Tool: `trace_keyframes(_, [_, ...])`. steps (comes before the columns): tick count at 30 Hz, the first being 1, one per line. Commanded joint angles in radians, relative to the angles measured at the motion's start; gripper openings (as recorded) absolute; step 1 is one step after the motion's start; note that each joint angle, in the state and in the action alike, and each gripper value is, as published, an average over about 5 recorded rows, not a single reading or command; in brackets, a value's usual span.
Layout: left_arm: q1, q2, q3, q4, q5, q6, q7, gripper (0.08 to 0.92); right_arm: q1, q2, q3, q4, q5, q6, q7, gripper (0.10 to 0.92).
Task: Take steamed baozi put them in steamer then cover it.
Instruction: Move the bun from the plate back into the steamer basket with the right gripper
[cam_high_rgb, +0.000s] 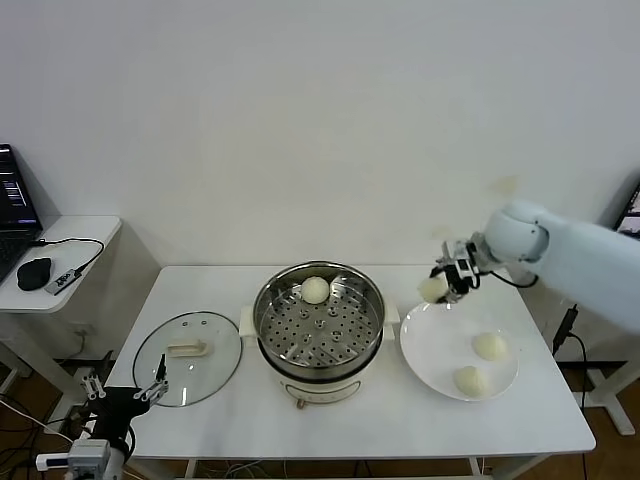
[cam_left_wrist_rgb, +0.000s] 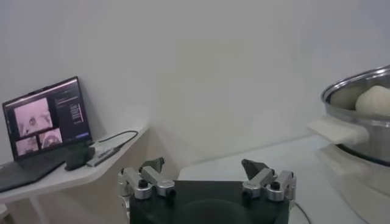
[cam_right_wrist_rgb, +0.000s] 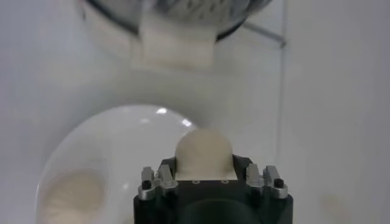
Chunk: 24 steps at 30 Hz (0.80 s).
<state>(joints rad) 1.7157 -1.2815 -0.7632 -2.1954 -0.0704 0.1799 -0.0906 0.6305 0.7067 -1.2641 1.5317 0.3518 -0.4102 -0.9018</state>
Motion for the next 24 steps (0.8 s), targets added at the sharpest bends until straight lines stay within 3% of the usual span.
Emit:
trace_keyframes(1, [0.0, -0.004, 0.004, -0.006, 0.001, 0.0, -0.001, 0.823, 0.221, 0.154, -0.116, 0.099, 0.274, -0.117, 0.08, 0.594])
trace_keyframes(7, [0.003, -0.023, -0.003, -0.025, 0.001, 0.001, -0.001, 0.823, 0.095, 0.347, -0.046, 0.045, 0.373, -0.223, 0.192, 0.601])
trace_keyframes(24, [0.007, -0.033, -0.027, -0.028, -0.006, 0.002, -0.001, 0.823, -0.17, 0.629, -0.028, -0.202, 0.317, -0.317, 0.262, 0.602])
